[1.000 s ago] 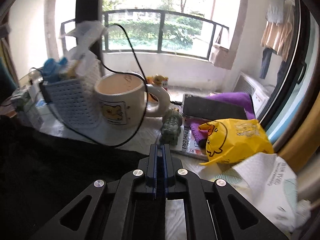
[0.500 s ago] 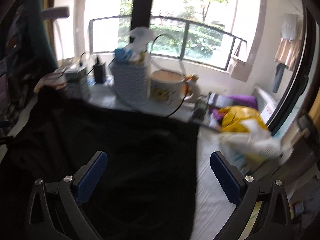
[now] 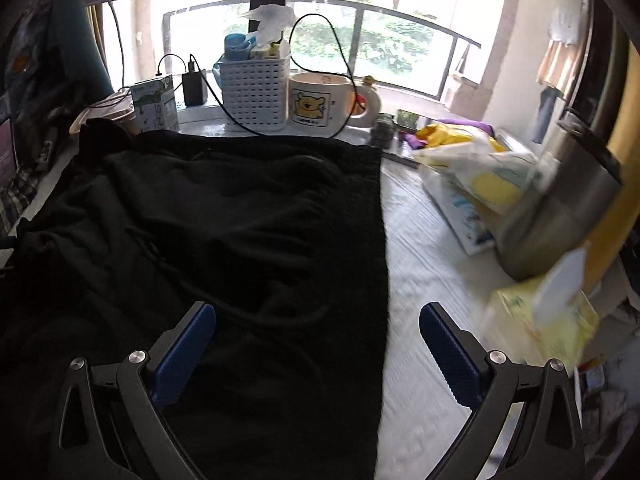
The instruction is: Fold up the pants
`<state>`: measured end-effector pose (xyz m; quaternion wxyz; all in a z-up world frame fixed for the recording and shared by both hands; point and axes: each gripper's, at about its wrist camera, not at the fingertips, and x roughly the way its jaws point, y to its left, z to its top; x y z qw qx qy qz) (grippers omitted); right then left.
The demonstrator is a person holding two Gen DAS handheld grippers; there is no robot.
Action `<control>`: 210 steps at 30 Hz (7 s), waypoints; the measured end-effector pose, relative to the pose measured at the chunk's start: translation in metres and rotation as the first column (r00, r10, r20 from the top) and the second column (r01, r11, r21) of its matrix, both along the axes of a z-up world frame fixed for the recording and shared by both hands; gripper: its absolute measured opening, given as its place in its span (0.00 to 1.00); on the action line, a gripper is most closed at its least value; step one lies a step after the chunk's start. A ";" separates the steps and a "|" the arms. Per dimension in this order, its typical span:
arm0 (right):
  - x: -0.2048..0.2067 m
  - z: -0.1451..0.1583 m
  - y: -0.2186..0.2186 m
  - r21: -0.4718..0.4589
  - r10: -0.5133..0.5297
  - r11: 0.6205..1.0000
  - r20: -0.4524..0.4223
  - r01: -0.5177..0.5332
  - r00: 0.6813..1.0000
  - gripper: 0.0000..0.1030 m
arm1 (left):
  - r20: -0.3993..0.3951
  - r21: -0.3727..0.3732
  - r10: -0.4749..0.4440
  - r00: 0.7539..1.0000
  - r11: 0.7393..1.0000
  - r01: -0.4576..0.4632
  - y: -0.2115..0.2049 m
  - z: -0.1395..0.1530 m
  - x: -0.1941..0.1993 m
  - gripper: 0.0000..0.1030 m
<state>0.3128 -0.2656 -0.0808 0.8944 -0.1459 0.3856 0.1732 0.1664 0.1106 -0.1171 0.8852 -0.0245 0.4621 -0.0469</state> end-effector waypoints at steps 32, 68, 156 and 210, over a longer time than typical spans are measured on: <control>-0.106 0.009 -0.060 0.077 -0.146 0.987 0.065 0.141 0.987 0.99 | 0.167 0.042 0.061 0.984 0.997 -0.069 -0.009 0.039 -0.123 0.56; -0.151 0.052 -0.017 0.159 -0.062 0.986 0.120 0.042 0.991 0.99 | 0.308 0.433 -0.114 0.945 0.901 -0.032 -0.077 -0.009 -0.216 0.79; -0.118 -0.044 -0.010 -0.154 0.174 0.977 0.185 -0.146 0.967 0.39 | 0.200 0.070 -0.257 0.946 0.966 0.248 -0.046 0.016 -0.107 0.04; -0.124 0.004 -0.022 -0.026 0.127 0.992 0.243 -0.125 0.962 0.27 | 0.291 0.054 -0.155 0.944 0.988 0.146 -0.042 0.054 -0.101 0.04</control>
